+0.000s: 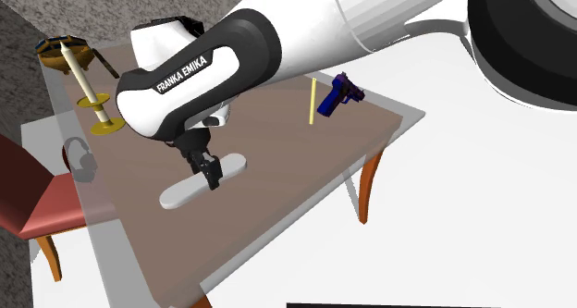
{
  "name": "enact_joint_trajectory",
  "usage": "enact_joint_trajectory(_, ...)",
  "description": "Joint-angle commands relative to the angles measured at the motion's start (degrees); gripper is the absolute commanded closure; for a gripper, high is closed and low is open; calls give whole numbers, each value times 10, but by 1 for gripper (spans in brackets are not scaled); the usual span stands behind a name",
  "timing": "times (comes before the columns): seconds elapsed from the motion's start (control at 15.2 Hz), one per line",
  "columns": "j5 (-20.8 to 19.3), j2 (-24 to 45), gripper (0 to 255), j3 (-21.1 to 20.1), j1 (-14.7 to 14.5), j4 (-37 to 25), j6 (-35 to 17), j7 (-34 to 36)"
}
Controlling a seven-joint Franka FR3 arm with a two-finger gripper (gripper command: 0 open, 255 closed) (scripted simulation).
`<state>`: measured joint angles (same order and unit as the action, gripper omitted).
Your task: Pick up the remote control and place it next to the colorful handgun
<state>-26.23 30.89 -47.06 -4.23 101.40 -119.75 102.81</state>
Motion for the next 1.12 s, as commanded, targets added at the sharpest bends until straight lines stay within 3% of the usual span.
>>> enact_joint_trajectory(0.0, 0, 0, 255, 0, 0, 0, 0, 0)
enact_joint_trajectory(0.4, 0, 0, 255, 0, 0, 0, 0, 0)
enact_joint_trajectory(1.06, 33, -36, 255, -23, 13, -31, 57, -20)
